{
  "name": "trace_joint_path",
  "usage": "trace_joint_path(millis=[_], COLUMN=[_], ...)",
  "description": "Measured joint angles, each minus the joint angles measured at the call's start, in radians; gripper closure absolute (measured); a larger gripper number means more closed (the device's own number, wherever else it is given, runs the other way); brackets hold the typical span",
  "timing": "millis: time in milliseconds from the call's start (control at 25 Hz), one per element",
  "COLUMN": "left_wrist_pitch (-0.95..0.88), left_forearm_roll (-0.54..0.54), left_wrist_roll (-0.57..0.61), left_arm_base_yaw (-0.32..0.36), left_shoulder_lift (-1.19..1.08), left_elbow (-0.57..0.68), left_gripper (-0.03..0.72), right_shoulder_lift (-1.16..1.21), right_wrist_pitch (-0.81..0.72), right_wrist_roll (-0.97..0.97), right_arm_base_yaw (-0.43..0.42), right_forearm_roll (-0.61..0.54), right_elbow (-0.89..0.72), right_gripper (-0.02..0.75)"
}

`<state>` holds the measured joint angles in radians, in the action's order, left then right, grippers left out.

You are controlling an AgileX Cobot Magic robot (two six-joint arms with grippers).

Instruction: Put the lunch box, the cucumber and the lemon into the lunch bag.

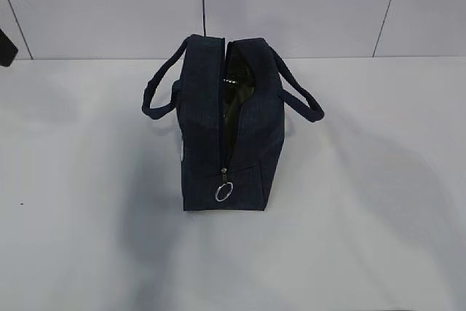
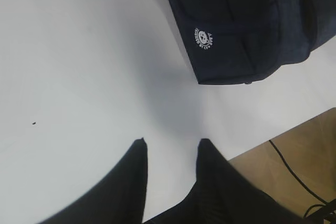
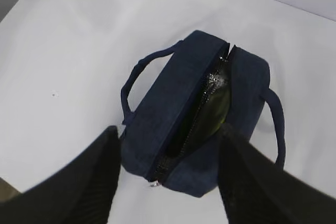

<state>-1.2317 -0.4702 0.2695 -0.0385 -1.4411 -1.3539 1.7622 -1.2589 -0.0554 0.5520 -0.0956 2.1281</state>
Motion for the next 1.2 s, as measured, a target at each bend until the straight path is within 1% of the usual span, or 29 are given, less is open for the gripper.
trace_joint_path(millis=[120,200,320,400,560,800,1040,1200], left_wrist_pitch=[-0.004,-0.004,-0.004,-0.004,-0.006,-0.006,-0.006,-0.006], left_forearm_roll=[0.000,0.000,-0.004,-0.008,-0.046,-0.088,-0.118,-0.147], left_wrist_roll=[-0.008,-0.015,-0.022,-0.023,-0.025,-0.025,-0.025,-0.025], left_arm_base_yaw=[0.000,0.000,0.000,0.000,0.000,0.000,0.000,0.000], left_shoulder_lift=[0.027,0.040,0.063,0.077,0.092,0.105,0.111,0.111], left_elbow=[0.000,0.000,0.000,0.000,0.000,0.000,0.000,0.000], left_gripper=[0.461,0.461,0.461,0.461,0.461,0.461,0.461,0.461], right_shoulder_lift=[-0.064,-0.118,-0.228,-0.320,-0.501,-0.723,-0.879,-0.885], right_wrist_pitch=[0.004,0.052,0.189,0.306,0.533,0.813,1.100,1.219], right_wrist_roll=[0.000,0.000,0.006,0.010,0.018,0.036,0.044,0.044], right_arm_base_yaw=[0.004,0.004,0.004,0.004,0.004,0.004,0.004,0.004], right_forearm_roll=[0.009,0.020,0.035,0.045,0.061,0.111,0.140,0.145], right_elbow=[-0.114,-0.217,-0.406,-0.550,-0.816,-1.206,-1.511,-1.640], right_gripper=[0.299,0.299,0.299,0.298,0.298,0.299,0.299,0.299])
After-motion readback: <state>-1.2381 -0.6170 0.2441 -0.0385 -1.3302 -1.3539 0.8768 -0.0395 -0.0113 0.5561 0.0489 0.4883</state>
